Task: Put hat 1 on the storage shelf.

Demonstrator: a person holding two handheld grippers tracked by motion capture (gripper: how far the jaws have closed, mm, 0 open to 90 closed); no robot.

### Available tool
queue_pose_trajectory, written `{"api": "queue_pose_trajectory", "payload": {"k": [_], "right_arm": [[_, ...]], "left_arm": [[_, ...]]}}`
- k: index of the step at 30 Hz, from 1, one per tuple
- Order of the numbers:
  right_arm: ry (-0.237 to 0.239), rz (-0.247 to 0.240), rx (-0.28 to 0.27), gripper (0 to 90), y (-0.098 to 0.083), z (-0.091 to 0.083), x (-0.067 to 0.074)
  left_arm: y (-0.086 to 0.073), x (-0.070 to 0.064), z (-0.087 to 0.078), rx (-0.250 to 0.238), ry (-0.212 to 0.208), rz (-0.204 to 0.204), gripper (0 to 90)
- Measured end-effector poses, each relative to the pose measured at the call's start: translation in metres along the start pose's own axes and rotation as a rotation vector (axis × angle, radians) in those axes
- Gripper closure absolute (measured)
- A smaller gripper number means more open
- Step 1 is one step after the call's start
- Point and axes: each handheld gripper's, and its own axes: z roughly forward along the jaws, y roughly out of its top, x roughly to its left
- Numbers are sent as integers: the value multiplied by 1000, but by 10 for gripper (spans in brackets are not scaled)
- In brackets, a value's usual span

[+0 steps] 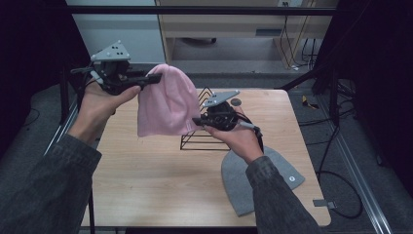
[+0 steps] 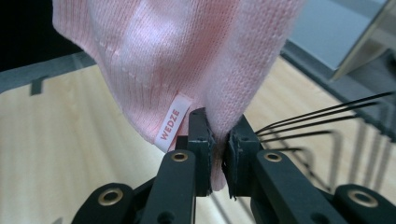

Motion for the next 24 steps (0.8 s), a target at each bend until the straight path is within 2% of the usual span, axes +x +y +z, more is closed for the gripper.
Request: {"api": "queue_pose_trajectory", "payload": {"k": [6, 14, 18, 22, 24], "right_arm": [[-57, -1, -11, 825, 11, -6, -21], [-127, 26, -51, 828, 13, -13, -40], [-158, 38, -58, 828, 10, -14, -49], [-180, 42, -40, 828, 2, -15, -58], [-190, 43, -29, 828, -1, -15, -61]], "left_arm": [[12, 9, 12, -11, 19, 12, 776], [24, 12, 30, -52, 22, 19, 774], [26, 12, 42, -60, 20, 24, 773], [22, 13, 57, -55, 12, 13, 772], [20, 15, 63, -46, 11, 23, 771]]}}
